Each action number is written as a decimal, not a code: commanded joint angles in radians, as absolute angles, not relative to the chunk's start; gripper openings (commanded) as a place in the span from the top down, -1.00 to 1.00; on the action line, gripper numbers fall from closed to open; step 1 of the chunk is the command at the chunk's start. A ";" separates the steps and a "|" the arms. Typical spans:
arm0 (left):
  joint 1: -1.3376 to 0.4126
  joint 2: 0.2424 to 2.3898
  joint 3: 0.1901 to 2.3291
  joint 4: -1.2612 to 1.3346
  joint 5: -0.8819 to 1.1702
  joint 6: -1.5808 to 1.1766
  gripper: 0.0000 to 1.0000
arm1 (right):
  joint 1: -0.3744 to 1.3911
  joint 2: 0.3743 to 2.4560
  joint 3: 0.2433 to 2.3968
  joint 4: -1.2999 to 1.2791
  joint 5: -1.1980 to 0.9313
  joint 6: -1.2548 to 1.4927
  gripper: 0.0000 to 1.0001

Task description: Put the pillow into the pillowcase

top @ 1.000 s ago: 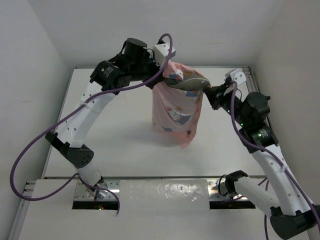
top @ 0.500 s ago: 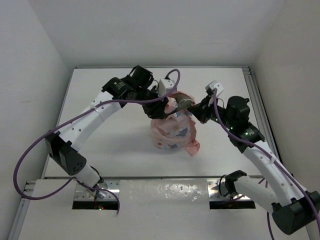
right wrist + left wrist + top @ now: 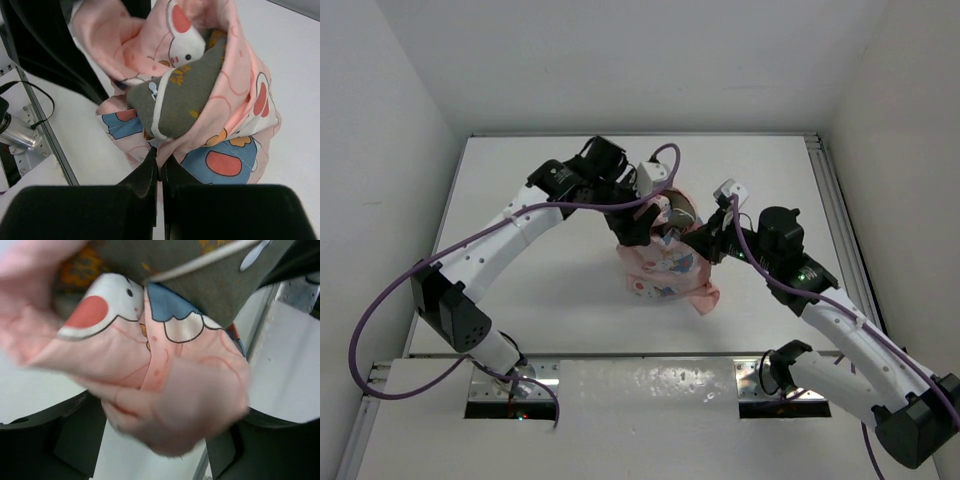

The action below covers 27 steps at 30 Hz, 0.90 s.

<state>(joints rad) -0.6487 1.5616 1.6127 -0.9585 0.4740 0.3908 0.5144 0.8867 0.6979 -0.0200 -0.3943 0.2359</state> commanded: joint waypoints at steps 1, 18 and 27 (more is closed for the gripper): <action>-0.652 1.526 1.735 -0.902 0.425 0.341 -0.34 | 0.529 0.884 0.718 0.017 -0.403 0.229 1.00; -0.650 1.554 1.832 -0.957 0.381 0.386 1.00 | 0.538 0.891 0.729 0.003 -0.345 0.221 1.00; -0.650 1.516 1.867 -1.081 0.296 0.557 -0.65 | 0.497 0.919 0.762 -0.025 -0.341 0.239 1.00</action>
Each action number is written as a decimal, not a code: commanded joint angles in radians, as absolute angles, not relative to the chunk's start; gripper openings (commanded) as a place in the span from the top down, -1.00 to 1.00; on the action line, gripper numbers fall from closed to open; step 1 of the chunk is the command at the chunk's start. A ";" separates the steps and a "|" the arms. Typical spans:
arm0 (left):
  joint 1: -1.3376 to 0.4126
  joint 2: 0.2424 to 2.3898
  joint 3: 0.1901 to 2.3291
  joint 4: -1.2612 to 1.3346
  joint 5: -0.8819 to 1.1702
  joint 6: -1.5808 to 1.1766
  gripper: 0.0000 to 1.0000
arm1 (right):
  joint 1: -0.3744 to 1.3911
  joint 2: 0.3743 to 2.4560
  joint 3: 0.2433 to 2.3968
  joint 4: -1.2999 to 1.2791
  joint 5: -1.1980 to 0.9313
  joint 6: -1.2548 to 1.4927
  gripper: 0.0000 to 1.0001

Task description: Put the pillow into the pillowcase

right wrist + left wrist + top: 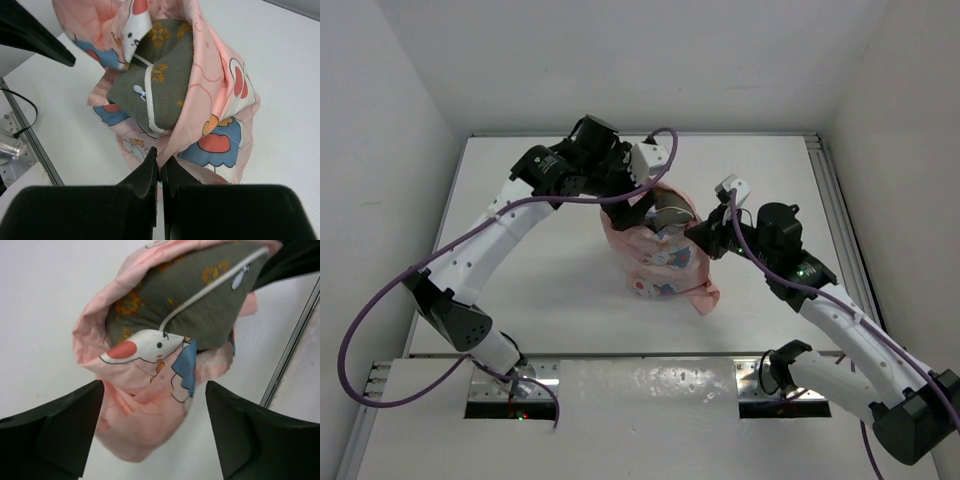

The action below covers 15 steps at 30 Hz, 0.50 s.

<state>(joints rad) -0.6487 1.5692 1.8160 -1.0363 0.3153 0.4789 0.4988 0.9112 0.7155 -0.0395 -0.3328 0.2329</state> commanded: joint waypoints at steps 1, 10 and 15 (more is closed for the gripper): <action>-0.650 1.517 1.865 -1.088 0.304 0.567 -0.71 | 0.499 0.920 0.762 -0.025 -0.341 0.241 1.00; -0.650 1.514 1.585 -0.876 0.095 0.584 -0.35 | 0.497 0.911 0.750 -0.008 -0.350 0.256 1.00; -0.647 1.526 1.530 -0.766 -0.064 0.617 0.47 | 0.494 0.890 0.742 -0.023 -0.344 0.253 1.00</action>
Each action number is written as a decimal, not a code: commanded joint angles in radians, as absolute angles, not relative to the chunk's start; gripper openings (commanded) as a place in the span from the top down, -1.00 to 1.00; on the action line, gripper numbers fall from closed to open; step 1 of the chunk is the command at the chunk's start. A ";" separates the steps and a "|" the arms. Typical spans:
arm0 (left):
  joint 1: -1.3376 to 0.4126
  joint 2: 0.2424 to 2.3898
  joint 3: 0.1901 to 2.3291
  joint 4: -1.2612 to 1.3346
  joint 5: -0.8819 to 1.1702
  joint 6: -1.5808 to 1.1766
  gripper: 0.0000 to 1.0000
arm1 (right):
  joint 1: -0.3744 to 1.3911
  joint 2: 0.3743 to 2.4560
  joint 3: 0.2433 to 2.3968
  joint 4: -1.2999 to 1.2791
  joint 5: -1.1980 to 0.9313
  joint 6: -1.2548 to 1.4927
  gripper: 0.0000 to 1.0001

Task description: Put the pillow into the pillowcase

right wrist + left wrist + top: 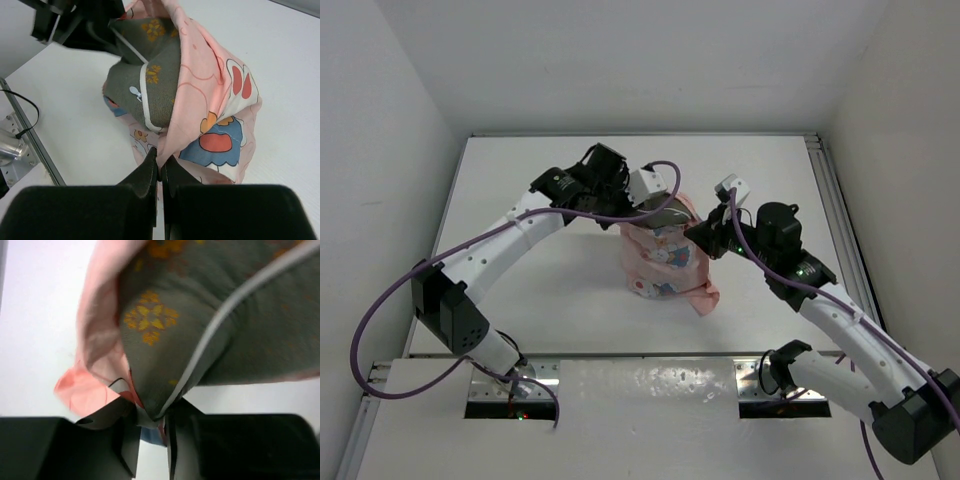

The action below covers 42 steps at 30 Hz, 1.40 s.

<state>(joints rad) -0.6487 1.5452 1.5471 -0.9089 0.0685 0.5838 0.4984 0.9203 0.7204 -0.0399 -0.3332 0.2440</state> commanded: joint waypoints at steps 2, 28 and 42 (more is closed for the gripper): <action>-0.643 1.529 1.522 -0.717 -0.147 0.623 0.99 | 0.494 0.879 0.741 -0.026 -0.344 0.250 1.00; -0.620 1.552 2.091 -0.994 -0.217 0.660 1.00 | 0.379 0.957 1.052 -0.006 -0.259 0.205 1.00; -0.629 1.517 1.764 -1.006 -0.047 0.623 -0.19 | 0.374 0.997 0.901 0.064 -0.499 0.245 1.00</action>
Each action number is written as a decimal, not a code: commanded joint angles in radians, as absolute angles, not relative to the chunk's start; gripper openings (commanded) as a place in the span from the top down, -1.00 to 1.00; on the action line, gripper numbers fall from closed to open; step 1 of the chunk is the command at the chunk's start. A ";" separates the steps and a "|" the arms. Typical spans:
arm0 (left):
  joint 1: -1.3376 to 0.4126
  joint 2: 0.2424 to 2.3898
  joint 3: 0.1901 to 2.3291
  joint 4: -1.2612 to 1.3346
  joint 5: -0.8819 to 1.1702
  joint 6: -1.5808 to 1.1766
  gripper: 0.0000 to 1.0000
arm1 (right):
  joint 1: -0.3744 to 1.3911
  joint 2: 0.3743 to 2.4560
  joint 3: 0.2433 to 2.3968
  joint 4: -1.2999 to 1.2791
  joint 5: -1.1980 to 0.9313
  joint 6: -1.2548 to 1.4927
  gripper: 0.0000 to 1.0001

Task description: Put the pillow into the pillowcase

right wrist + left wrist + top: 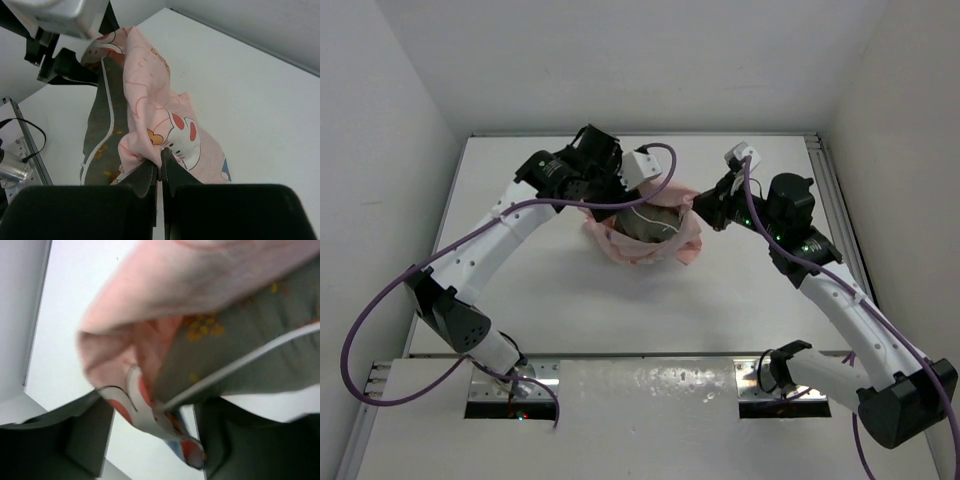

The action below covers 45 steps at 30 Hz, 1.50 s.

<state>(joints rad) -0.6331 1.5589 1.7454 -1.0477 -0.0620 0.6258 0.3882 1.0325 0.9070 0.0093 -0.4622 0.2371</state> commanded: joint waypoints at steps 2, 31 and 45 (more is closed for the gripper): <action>-0.629 1.508 1.729 -0.996 -0.113 0.644 -0.35 | 0.367 0.991 0.884 0.061 -0.494 0.253 1.00; -0.629 1.494 2.350 -1.057 -0.315 0.652 1.00 | 0.210 1.002 1.161 -0.017 -0.415 0.282 1.00; -0.629 1.516 2.360 -1.031 -0.299 0.620 1.00 | 0.215 1.040 1.230 -0.102 -0.480 0.293 1.00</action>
